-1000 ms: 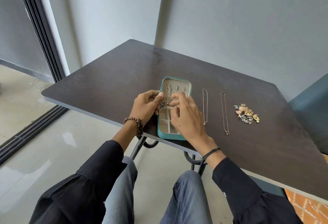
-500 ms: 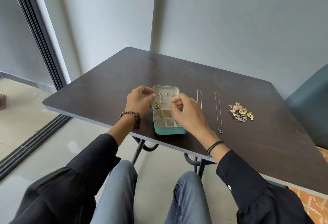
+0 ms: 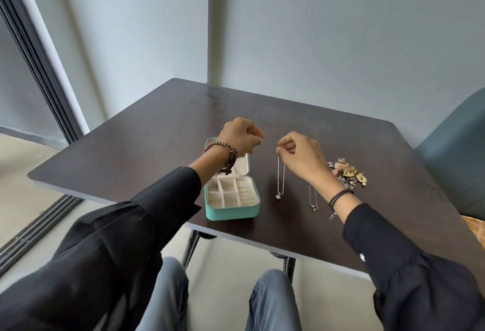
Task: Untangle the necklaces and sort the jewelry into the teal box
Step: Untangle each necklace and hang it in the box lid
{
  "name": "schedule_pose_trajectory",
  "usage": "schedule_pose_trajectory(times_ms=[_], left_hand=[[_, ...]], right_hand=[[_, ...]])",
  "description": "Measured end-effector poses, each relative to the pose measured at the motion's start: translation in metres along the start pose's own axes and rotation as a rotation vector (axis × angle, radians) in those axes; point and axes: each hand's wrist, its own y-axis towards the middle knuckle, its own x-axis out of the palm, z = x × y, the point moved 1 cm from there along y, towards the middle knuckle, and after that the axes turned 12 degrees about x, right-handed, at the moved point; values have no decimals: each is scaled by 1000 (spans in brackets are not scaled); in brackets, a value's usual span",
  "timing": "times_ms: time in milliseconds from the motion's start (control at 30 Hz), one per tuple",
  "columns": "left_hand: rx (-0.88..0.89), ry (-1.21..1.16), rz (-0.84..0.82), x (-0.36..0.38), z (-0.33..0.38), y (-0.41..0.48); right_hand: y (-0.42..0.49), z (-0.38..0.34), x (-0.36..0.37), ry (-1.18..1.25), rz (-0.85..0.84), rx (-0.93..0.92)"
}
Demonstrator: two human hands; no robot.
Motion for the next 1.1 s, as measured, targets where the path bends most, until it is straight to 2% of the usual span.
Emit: schedule_pose_trajectory(times_ms=[167,400,533,700,1100], left_hand=[[41,196,-120,33,-1,42],[-27,431,-224,67,-13,78],[-50,488,-234,80,-14,90],[39,675,-225,82,-2,94],[156,781,-343,83,17,69]], right_hand=[[44,23,-10,-34,-36,79],[81,28,3,-155,-129,100],[95,22,13,-195,-126,107],[105,20,15,-295,-118,123],[77,16,2,-571,-258,42]])
